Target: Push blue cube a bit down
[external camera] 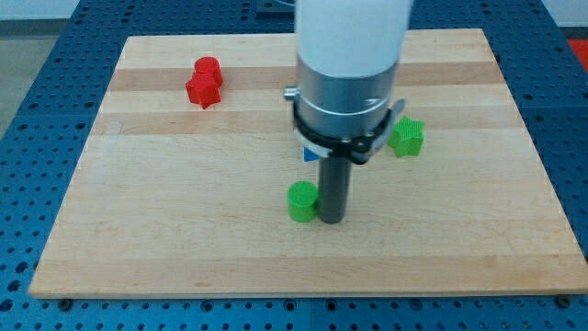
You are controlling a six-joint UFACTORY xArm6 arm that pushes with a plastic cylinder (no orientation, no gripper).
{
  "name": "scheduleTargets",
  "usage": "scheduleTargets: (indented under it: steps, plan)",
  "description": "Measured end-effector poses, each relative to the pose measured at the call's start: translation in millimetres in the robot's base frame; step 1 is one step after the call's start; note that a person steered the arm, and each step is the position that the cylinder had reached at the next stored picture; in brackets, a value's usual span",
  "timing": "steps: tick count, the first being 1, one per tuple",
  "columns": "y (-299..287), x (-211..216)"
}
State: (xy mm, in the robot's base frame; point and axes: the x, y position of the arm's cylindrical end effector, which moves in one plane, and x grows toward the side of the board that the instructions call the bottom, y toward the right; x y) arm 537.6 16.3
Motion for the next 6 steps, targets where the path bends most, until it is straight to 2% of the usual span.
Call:
scheduleTargets:
  steps: [3,6]
  plan:
    - [-68,-7]
    - [-99,-53]
